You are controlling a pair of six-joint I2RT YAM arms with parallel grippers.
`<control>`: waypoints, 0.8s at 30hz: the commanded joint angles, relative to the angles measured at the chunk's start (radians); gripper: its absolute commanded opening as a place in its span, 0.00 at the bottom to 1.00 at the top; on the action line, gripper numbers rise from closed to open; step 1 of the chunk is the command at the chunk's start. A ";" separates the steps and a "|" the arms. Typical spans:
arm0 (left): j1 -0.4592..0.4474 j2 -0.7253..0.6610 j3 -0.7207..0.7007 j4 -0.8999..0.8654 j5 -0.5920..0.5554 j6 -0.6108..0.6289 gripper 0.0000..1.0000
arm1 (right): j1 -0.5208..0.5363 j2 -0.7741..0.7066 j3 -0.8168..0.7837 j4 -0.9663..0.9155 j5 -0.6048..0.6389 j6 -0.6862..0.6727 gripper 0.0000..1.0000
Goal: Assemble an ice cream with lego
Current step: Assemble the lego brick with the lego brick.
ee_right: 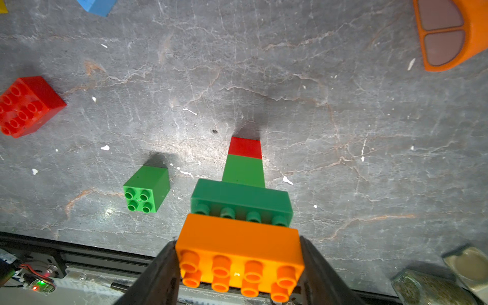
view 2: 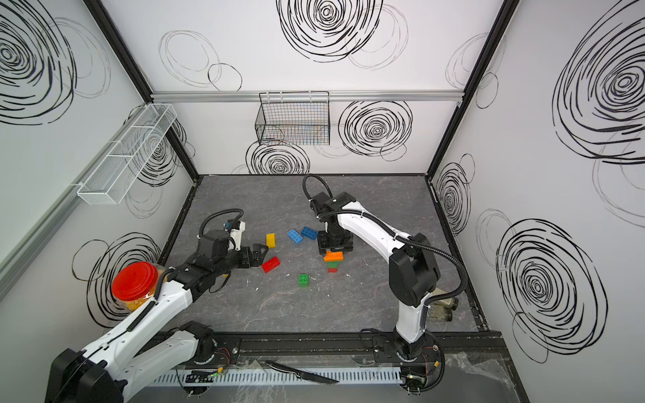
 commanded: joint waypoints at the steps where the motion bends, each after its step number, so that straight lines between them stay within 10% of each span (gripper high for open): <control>1: 0.008 -0.016 0.017 0.005 -0.010 0.009 0.99 | 0.003 0.017 0.021 -0.030 -0.009 0.017 0.43; 24: 0.008 -0.021 0.016 0.005 -0.012 0.009 0.99 | -0.026 0.012 0.031 -0.016 -0.035 0.024 0.43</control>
